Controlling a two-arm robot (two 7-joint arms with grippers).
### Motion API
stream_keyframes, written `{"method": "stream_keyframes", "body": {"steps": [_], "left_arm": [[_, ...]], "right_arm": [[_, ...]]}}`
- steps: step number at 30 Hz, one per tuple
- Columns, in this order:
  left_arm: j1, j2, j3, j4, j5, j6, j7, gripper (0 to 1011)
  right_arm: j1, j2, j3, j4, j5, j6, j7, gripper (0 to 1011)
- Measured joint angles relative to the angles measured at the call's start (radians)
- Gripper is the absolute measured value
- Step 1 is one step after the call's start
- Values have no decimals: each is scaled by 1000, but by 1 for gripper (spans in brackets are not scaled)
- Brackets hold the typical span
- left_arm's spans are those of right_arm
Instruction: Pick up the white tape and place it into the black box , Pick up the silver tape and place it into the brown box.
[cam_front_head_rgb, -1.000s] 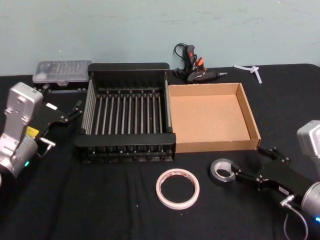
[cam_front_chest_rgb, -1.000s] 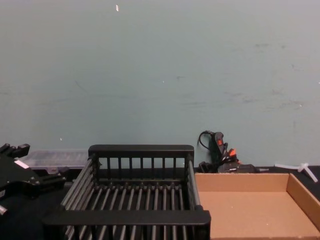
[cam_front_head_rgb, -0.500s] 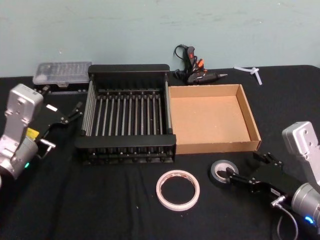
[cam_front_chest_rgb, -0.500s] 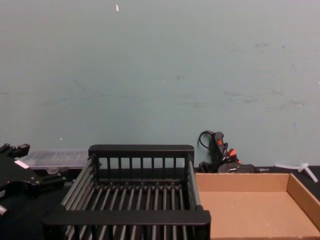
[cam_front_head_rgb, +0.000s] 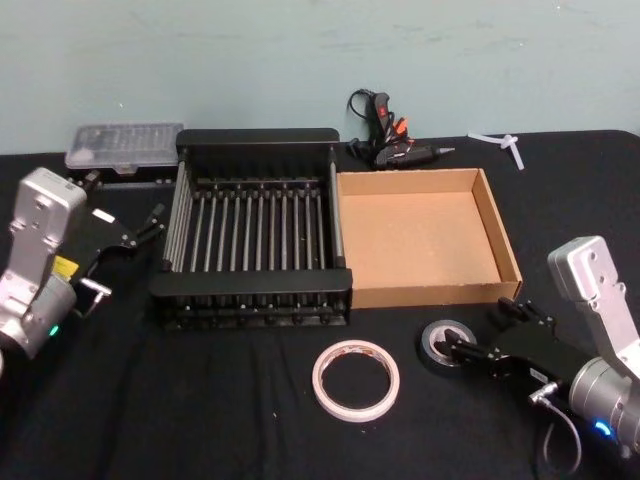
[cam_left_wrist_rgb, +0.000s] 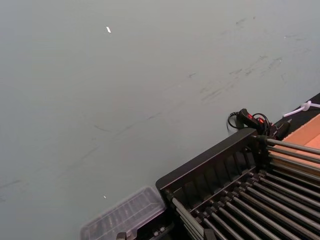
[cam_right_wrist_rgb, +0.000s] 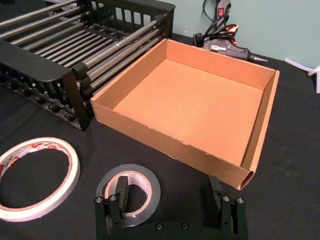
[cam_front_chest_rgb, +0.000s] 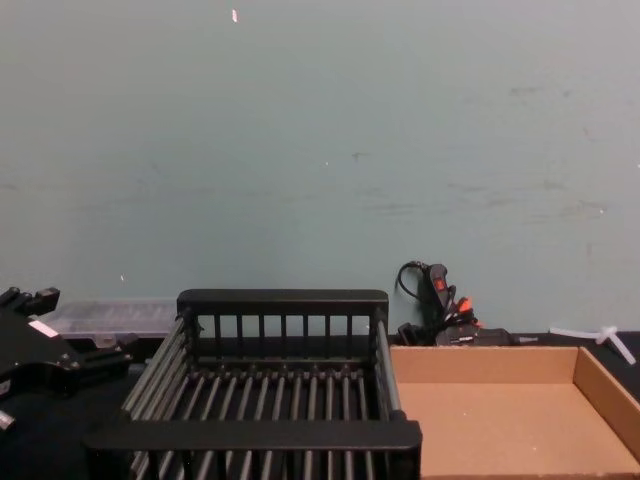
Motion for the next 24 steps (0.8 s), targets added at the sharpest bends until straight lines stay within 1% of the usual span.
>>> {"method": "stream_keyframes", "body": {"steps": [5,24], "left_arm": [[0,0,0,0,0,0,0,1001],[0,0,0,0,0,0,0,1001]], "right_arm": [[10,-14,6,13,-15,11,9,1002],[13,-56,28,32,-52,33,31,1002]]}}
